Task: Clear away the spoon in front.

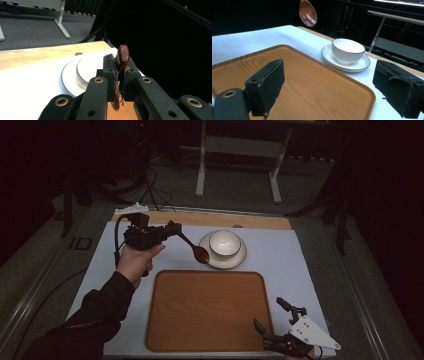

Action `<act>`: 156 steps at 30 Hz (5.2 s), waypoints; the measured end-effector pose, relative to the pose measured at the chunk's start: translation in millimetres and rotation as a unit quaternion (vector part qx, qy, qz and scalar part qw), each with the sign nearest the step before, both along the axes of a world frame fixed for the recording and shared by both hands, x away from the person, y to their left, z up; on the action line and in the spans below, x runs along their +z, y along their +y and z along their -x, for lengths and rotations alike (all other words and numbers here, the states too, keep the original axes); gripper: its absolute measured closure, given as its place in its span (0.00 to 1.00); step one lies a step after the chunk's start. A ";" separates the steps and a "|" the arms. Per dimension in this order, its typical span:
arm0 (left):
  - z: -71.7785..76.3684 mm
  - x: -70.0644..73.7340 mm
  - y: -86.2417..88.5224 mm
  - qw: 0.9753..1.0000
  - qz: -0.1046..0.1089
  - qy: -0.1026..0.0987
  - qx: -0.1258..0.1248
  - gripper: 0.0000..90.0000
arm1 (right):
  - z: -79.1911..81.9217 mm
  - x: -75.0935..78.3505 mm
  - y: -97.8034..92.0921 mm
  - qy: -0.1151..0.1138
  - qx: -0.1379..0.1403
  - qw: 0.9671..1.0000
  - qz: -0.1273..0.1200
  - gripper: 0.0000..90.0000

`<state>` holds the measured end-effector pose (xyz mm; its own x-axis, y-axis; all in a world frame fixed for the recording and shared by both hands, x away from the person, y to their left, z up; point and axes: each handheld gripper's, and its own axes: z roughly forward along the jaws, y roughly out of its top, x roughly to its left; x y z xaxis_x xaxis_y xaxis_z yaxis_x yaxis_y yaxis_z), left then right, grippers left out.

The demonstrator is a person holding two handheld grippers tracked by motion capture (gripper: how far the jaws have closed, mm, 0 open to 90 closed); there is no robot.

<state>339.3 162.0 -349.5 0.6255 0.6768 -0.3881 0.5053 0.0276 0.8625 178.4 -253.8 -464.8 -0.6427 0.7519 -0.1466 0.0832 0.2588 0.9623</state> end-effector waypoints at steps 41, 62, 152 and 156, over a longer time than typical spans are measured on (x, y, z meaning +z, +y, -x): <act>35.5 -15.2 -12.9 0.944 -0.189 0.129 -0.238 0.93 | -0.9 -1.6 5.1 0.005 0.003 1.000 0.016 0.12; 11.0 -83.4 -48.3 0.913 -0.214 0.235 -0.254 0.93 | -1.6 -2.7 4.3 0.010 0.004 1.000 0.020 0.12; 28.2 -134.4 -12.7 0.991 -0.083 0.070 -0.079 0.07 | -2.4 -3.2 5.4 0.013 0.010 1.000 0.027 0.14; 29.9 -130.1 -3.6 0.994 -0.068 0.055 -0.065 0.00 | -2.4 -3.3 5.5 0.012 0.010 0.999 0.028 0.14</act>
<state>309.4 158.4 -479.6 0.6696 0.6442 -0.3696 0.5888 -0.1571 0.7929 180.8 -248.2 -468.1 -0.6616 0.7299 -0.1720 0.1002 0.3134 0.9443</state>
